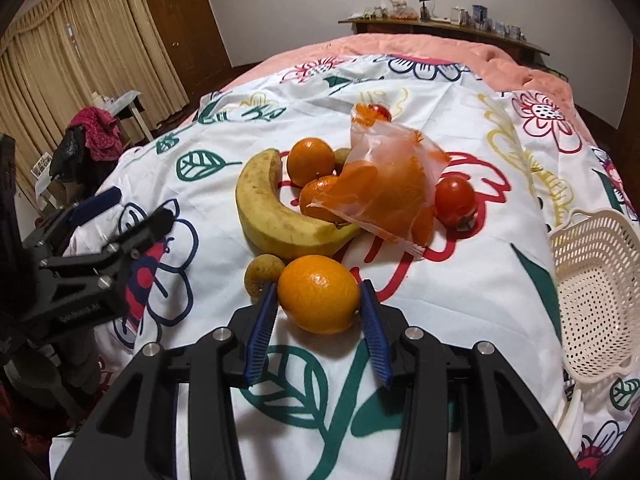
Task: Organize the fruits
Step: 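Move the right gripper to the large orange and close on it, then drop the orange into the white basket while the left gripper grasps the small yellow fruit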
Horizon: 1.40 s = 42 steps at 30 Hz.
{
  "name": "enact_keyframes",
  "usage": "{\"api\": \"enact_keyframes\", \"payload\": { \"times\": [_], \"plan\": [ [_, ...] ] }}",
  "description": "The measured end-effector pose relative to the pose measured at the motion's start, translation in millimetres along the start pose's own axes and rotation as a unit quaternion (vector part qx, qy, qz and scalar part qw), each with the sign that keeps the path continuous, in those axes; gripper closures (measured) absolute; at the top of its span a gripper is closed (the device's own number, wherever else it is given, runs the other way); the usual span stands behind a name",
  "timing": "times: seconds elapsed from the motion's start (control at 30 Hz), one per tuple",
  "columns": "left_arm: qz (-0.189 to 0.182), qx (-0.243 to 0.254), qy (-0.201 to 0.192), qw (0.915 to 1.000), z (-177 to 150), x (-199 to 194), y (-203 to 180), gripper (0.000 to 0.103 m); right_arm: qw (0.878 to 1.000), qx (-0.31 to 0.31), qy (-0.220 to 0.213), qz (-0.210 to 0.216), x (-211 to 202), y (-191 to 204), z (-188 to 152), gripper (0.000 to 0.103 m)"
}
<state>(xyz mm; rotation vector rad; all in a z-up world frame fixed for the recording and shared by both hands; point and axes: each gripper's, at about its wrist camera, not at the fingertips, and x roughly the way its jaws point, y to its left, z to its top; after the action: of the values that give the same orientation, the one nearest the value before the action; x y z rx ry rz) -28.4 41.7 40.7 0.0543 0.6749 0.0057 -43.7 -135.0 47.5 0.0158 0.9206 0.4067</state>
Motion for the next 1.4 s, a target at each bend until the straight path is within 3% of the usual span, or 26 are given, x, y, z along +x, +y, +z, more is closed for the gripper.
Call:
{"api": "enact_keyframes", "payload": {
  "times": [0.33,0.5,0.73,1.1,1.3,1.4],
  "plan": [
    [-0.048,0.034,0.011,0.9982,1,-2,-32,0.013,0.998,0.044,-0.038,-0.012,-26,-27,-2,0.061],
    [-0.079,0.056,0.024,0.9950,-1,0,-51,0.028,0.997,0.049,-0.050,-0.022,-33,-31,-4,0.061],
    [-0.109,0.089,0.048,0.9888,-1,11,-74,0.060,0.996,0.060,-0.060,-0.027,-39,-43,-7,0.061],
    [-0.140,0.098,0.080,0.9820,-4,24,-87,0.062,0.994,0.087,-0.067,-0.024,-43,-61,-12,0.061],
    [-0.165,0.090,0.091,0.9780,-2,32,-87,0.078,0.993,0.093,-0.071,-0.022,-44,-63,-13,0.061],
    [-0.166,0.089,0.085,0.9784,-2,28,-87,0.078,0.992,0.098,-0.075,-0.023,-47,-66,-14,0.061]
  ]
}}
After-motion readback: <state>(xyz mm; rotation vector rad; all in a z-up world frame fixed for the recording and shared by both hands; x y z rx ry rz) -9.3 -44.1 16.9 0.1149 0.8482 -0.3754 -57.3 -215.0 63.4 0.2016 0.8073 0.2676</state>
